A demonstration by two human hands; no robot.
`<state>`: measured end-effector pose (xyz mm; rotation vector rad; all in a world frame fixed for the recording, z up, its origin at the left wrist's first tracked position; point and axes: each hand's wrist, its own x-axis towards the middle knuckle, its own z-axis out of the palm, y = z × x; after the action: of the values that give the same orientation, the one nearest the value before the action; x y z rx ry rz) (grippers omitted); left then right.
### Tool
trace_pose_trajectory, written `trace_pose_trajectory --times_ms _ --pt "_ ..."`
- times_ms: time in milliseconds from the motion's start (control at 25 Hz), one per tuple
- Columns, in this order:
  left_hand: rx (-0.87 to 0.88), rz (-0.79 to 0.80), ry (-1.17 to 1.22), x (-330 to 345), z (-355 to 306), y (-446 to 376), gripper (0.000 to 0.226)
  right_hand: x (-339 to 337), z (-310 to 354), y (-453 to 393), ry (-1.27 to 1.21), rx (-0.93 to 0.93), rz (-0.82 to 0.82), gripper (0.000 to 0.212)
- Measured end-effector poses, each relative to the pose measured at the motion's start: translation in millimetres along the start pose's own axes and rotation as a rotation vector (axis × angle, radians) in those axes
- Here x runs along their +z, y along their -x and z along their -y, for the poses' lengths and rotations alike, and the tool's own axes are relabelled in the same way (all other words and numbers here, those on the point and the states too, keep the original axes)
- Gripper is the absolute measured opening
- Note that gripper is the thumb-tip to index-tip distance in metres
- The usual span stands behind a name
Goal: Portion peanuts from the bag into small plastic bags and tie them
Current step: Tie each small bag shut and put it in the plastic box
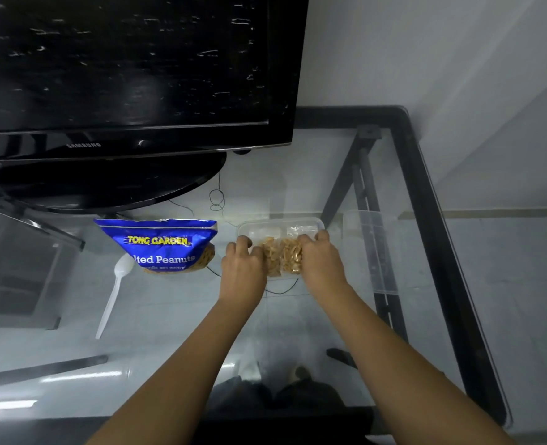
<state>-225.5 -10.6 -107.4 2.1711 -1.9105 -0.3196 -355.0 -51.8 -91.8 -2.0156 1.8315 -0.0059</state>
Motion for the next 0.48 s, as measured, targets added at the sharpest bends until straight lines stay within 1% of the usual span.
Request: trace_pose_trajectory --times_ms 40,120,160,240,280,360,400,440,480 --pt "0.012 -0.017 -0.026 2.0 2.7 2.1 0.013 -0.9 0.8 0.8 0.01 -0.016 -0.044 0.043" --pt "0.013 -0.034 0.008 1.7 5.5 5.2 0.019 -5.5 -5.7 1.4 -0.064 -0.014 -0.167 0.046" --pt "-0.011 -0.052 0.038 2.2 6.5 5.9 0.026 -8.6 -13.2 2.3 -0.129 0.033 -0.241 0.046" --pt "-0.11 -0.029 0.092 -0.7 7.2 8.1 0.045 -10.5 -36.8 10.2 -0.261 0.233 -0.343 0.049" --pt "-0.166 0.006 0.124 -3.3 7.8 9.1 0.052 -8.9 -51.0 16.6 -0.306 0.371 -0.329 0.055" --pt "-0.256 0.044 0.163 -5.1 8.7 10.6 0.059 -2.3 -76.8 32.0 -0.306 0.615 -0.16 0.078" --pt "-0.276 0.071 0.152 -5.4 9.0 10.7 0.061 2.1 -85.0 38.1 -0.286 0.68 -0.08 0.088" --pt "-0.282 0.1 0.121 -5.6 9.2 10.3 0.061 5.4 -89.3 41.7 -0.272 0.712 -0.037 0.093" --pt "-0.277 0.129 0.083 -6.1 9.1 10.0 0.063 6.4 -91.0 43.3 -0.259 0.719 -0.032 0.094"
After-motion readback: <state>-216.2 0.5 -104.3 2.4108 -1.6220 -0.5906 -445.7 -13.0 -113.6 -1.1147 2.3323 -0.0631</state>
